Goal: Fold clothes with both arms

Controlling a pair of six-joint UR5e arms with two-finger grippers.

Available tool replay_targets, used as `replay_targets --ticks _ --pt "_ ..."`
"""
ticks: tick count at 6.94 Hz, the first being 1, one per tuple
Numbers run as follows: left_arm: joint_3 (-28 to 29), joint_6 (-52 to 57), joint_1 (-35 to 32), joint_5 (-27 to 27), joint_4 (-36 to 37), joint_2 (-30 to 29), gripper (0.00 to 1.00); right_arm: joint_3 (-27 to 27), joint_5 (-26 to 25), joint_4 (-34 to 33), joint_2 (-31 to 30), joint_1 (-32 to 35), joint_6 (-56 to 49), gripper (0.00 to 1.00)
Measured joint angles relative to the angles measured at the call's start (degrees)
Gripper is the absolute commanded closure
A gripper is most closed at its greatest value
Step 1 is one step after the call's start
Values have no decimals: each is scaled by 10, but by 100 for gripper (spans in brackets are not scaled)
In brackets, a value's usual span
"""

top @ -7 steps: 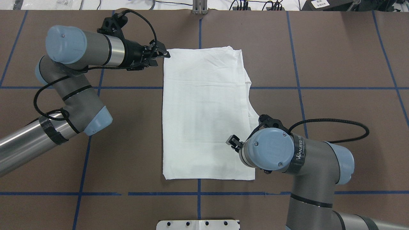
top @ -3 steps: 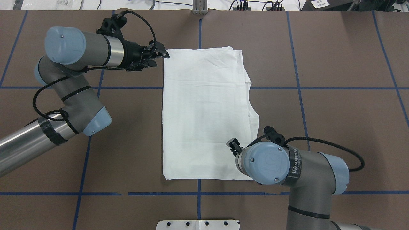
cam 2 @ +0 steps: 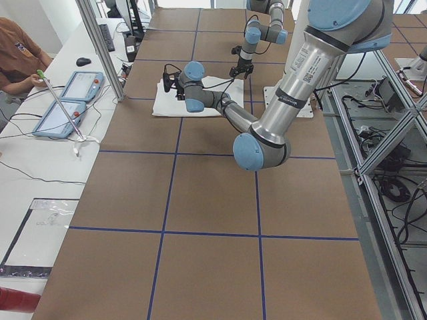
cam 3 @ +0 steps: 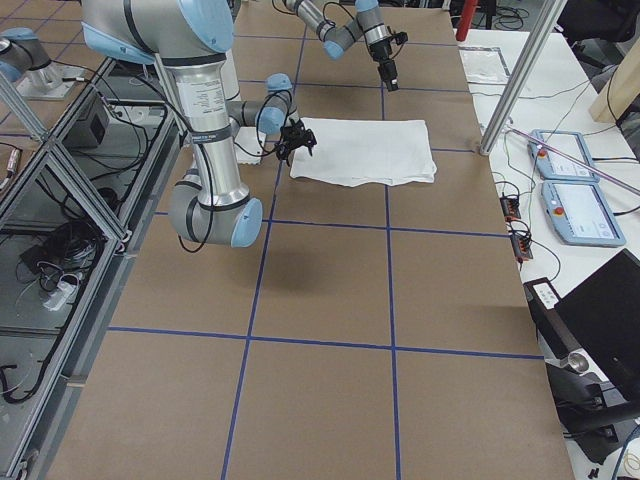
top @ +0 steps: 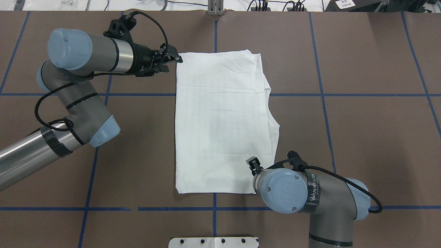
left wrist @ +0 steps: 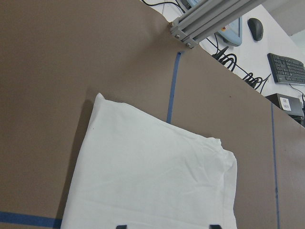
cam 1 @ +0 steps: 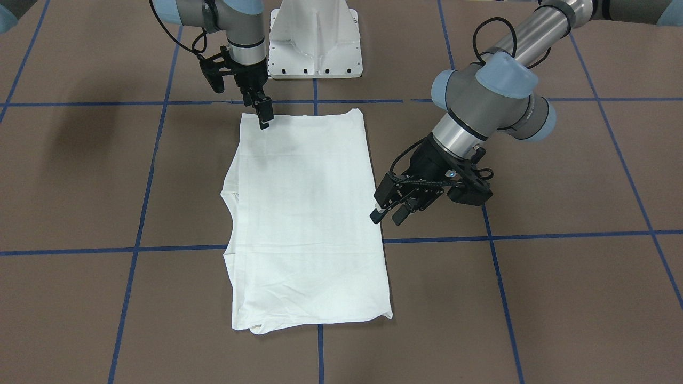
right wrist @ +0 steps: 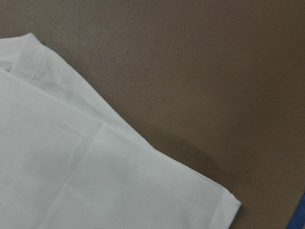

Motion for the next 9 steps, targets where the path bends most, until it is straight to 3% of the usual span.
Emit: replay_targets --ticks 4,5,6,7,9 --pt "0 1 1 1 0 0 35 -19 1 -1 0 1 -3 12" --pt "0 1 2 1 0 0 35 -25 1 -1 0 0 -2 18" --pt "0 1 1 1 0 0 35 -30 1 -1 1 0 -2 62" --pt "0 1 1 1 0 0 35 -33 2 -1 1 0 0 100" --pt "0 0 1 1 0 0 35 -33 4 -1 3 1 3 100"
